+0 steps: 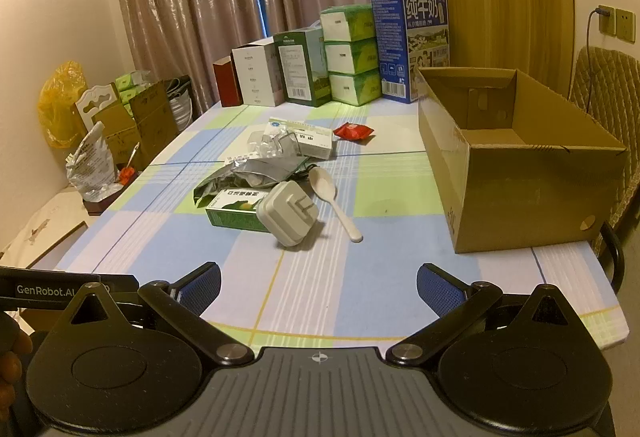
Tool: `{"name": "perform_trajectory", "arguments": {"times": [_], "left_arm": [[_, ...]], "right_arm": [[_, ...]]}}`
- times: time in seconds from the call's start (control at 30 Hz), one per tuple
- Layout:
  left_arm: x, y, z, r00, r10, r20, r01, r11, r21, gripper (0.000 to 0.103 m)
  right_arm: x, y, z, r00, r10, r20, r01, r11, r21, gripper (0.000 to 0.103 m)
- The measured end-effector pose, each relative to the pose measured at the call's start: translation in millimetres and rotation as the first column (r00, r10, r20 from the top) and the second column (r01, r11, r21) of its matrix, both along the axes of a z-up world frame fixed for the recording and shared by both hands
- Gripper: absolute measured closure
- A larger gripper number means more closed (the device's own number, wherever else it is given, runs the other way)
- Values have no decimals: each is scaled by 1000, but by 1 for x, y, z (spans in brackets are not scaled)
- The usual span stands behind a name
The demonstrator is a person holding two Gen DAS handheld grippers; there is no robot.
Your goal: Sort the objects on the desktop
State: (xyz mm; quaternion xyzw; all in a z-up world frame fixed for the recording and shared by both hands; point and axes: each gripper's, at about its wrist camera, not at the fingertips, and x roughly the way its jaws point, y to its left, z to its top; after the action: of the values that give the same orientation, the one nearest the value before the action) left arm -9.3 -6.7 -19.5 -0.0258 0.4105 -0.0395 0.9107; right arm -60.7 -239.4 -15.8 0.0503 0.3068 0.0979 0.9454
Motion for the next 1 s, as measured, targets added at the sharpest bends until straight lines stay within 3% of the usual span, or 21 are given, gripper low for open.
{"name": "perform_trajectory", "arguments": {"times": [1.0], "left_arm": [[1, -1, 0, 1000, -6, -2, 6, 1000, -5, 1]], "right_arm": [[0, -1, -1, 1000, 3, -12, -3, 1000, 0, 2]]}}
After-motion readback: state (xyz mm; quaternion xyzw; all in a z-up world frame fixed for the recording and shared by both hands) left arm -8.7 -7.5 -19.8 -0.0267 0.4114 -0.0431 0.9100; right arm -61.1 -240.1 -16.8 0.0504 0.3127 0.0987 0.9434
